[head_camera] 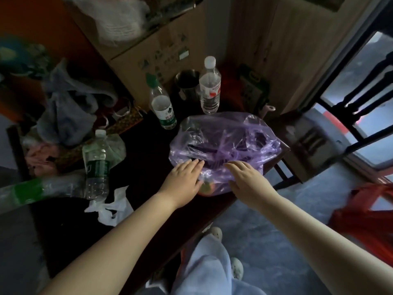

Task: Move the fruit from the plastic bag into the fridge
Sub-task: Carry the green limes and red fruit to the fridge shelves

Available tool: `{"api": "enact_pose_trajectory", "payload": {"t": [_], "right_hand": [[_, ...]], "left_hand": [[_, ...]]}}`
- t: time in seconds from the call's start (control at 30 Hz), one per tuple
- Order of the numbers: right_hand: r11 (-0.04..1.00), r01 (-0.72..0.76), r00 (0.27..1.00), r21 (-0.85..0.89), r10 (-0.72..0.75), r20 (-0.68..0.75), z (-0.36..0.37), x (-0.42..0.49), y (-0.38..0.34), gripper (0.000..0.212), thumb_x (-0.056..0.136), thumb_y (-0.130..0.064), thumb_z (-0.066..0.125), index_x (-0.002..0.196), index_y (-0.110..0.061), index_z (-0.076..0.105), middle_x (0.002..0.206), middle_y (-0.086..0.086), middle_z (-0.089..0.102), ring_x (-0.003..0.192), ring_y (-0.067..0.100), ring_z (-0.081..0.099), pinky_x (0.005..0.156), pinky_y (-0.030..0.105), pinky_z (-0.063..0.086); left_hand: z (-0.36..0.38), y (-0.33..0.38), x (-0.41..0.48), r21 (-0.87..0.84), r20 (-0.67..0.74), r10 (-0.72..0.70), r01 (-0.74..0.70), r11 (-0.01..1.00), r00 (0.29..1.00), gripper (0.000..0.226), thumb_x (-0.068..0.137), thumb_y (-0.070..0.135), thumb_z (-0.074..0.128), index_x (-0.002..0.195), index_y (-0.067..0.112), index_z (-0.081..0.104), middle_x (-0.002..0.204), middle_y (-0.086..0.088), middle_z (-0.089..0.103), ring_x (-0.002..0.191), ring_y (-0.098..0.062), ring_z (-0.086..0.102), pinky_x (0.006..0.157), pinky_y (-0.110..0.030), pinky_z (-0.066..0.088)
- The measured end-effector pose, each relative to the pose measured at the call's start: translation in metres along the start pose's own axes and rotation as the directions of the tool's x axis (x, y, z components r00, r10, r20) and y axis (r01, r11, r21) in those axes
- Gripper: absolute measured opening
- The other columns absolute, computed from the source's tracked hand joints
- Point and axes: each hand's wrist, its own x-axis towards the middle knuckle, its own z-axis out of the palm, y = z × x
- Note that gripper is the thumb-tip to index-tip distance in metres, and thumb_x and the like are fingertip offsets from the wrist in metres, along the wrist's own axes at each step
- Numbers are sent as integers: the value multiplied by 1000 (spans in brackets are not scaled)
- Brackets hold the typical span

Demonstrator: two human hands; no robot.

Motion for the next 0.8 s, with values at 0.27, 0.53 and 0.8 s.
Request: {"api": "enact_pose_trajectory", "payload": {"t": [0.27,0.53,0.8], "right_hand": [[987,8,995,-162,8,101,39,33,15,40,74,-19,63,114,-14,62,99,5,64,94,31,59,86,39,47],[995,93,995,-27,-94,-39,38,6,4,26,79,-29,40,85,-20,64,80,-2,59,74,23,59,58,30,48],[998,56,998,41,-58,29,54,-12,-9,27,87,-39,41,88,-25,64,85,-6,61,78,20,59,64,31,49]], "left_hand": [[21,-13,15,14,-77,92,-92,996,993,36,83,26,61,118,17,58,97,-2,65,92,-24,63,94,-40,42],[21,-16,-12,-115,-155,172,-190,975,973,15,72,17,72,81,22,61,75,5,56,71,-18,59,67,-32,50],[37,-15,-30,-119,-89,136,-146,982,987,23,63,14,76,80,23,63,75,5,56,69,-18,59,65,-32,53]]}}
